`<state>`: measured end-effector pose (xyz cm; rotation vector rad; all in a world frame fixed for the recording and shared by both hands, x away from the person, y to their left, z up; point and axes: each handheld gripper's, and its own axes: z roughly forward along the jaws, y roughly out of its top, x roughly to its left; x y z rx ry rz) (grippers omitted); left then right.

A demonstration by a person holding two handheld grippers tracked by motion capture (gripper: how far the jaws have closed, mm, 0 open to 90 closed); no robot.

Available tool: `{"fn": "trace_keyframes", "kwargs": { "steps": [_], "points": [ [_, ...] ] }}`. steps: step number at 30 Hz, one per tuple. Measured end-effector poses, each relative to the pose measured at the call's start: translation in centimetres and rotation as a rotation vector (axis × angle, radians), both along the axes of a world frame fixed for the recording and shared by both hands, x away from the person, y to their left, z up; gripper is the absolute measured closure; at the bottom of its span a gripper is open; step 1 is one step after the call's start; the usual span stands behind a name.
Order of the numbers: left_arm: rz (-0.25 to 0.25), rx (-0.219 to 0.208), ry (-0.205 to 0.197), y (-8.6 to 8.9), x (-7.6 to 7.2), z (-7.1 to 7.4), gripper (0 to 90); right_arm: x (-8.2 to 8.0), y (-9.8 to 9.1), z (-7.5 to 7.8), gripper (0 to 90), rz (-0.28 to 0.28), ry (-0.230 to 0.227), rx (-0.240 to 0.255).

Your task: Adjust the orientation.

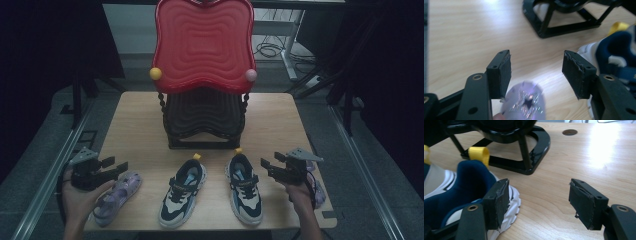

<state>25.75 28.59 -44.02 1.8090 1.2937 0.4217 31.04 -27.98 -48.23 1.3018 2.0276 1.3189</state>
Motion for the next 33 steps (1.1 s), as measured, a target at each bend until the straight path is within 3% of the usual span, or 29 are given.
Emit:
{"fn": "trace_keyframes", "kwargs": {
  "steps": [6, 11, 17, 21, 24, 28, 33],
  "points": [
    [-0.023, -0.019, -0.031, -1.2, 0.5, 0.6, 39.2, -0.1, 0.4, 0.1, 34.1, 0.045, 0.003, -0.016],
    [-0.041, -0.007, -0.018, -0.8, 0.7, 0.3, 38.8, 0.0, 0.9, 0.3, 34.3, 0.049, 0.007, -0.040],
    [-0.054, -0.007, -0.001, -0.4, 0.6, -0.3, 38.4, -0.6, 1.2, 1.4, 36.2, 0.029, -0.027, -0.095],
    [-0.060, -0.018, -0.012, -0.5, 0.4, 0.0, 38.4, -1.5, 0.5, 1.4, 48.4, 0.023, -0.026, -0.135],
    [-0.059, -0.008, -0.024, -1.0, 0.1, 0.3, 38.5, -2.1, -0.7, 1.3, 62.1, 0.050, -0.011, -0.109],
    [-0.052, -0.005, -0.035, -1.6, -0.9, 0.5, 38.6, -3.0, -2.9, 1.2, 76.7, 0.075, 0.005, -0.122],
    [-0.047, 0.000, -0.018, -1.7, -1.4, 0.0, 39.0, -4.2, -6.0, 1.1, 88.8, 0.067, 0.015, -0.113]
  ]
}}
